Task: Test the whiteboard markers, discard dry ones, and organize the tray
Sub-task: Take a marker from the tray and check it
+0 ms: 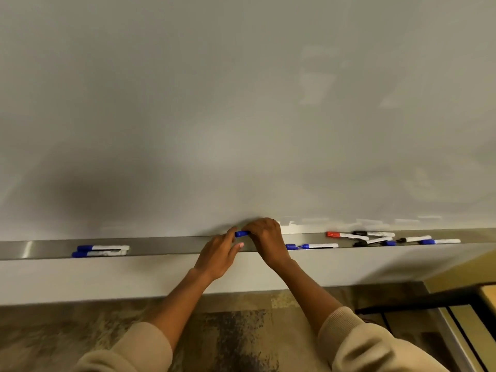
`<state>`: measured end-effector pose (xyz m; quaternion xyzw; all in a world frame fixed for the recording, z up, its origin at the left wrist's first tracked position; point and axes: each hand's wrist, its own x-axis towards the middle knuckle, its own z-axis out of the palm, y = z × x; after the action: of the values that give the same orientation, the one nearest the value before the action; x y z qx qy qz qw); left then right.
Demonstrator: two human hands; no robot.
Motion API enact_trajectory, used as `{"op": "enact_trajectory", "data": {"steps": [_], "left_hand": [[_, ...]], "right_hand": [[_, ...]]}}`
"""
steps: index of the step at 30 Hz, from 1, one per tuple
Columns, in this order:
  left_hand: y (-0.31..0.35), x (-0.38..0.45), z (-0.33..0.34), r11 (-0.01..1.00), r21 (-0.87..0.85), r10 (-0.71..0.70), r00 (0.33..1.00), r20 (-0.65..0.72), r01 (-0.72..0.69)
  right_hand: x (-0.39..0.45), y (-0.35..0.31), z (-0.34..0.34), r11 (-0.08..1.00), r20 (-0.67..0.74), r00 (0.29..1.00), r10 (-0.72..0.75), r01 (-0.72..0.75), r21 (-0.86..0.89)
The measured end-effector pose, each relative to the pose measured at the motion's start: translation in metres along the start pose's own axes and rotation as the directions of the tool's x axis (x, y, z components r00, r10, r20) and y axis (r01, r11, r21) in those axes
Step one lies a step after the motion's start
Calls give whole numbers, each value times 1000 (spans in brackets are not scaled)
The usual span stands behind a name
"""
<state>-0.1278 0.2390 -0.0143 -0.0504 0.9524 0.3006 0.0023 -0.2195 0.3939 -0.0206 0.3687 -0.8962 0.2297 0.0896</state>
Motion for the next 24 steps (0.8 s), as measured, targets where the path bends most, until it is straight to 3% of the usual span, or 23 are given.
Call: {"op": "enact_trajectory", "data": {"steps": [8, 10, 12, 13, 15, 17, 18, 20, 24], "left_hand": [[42, 30, 5, 975, -74, 203, 974, -105, -211], [55, 35, 8, 962, -98, 240, 961, -136, -254], [69, 40, 12, 946, -156, 255, 950, -179, -284], [78, 42, 13, 935, -191, 261, 944, -200, -299], [96, 46, 15, 913, -235, 280, 931, -235, -334], [115, 48, 18, 895, -263, 296, 922, -251, -359], [124, 48, 20, 889, -274, 303, 920, -249, -367], [140, 48, 24, 880, -291, 314, 919, -238, -376], [171, 48, 29, 862, -310, 344, 912, -225, -402]], "right_hand": [[-13, 14, -56, 998, -165, 986, -10, 0, -57], [-20, 23, -71, 997, -230, 972, 48, -62, -53], [-28, 30, -84, 976, -308, 928, 211, -220, 7], [-32, 30, -92, 939, -342, 875, 341, -332, 87], [-39, 25, -106, 762, -331, 691, 642, -526, 379], [-39, 19, -126, 429, -98, 504, 858, -599, 676], [-38, 17, -135, 274, 46, 460, 887, -603, 749], [-37, 16, -151, 142, 181, 457, 871, -586, 797], [-37, 25, -168, 146, 102, 443, 891, -491, 859]]}}
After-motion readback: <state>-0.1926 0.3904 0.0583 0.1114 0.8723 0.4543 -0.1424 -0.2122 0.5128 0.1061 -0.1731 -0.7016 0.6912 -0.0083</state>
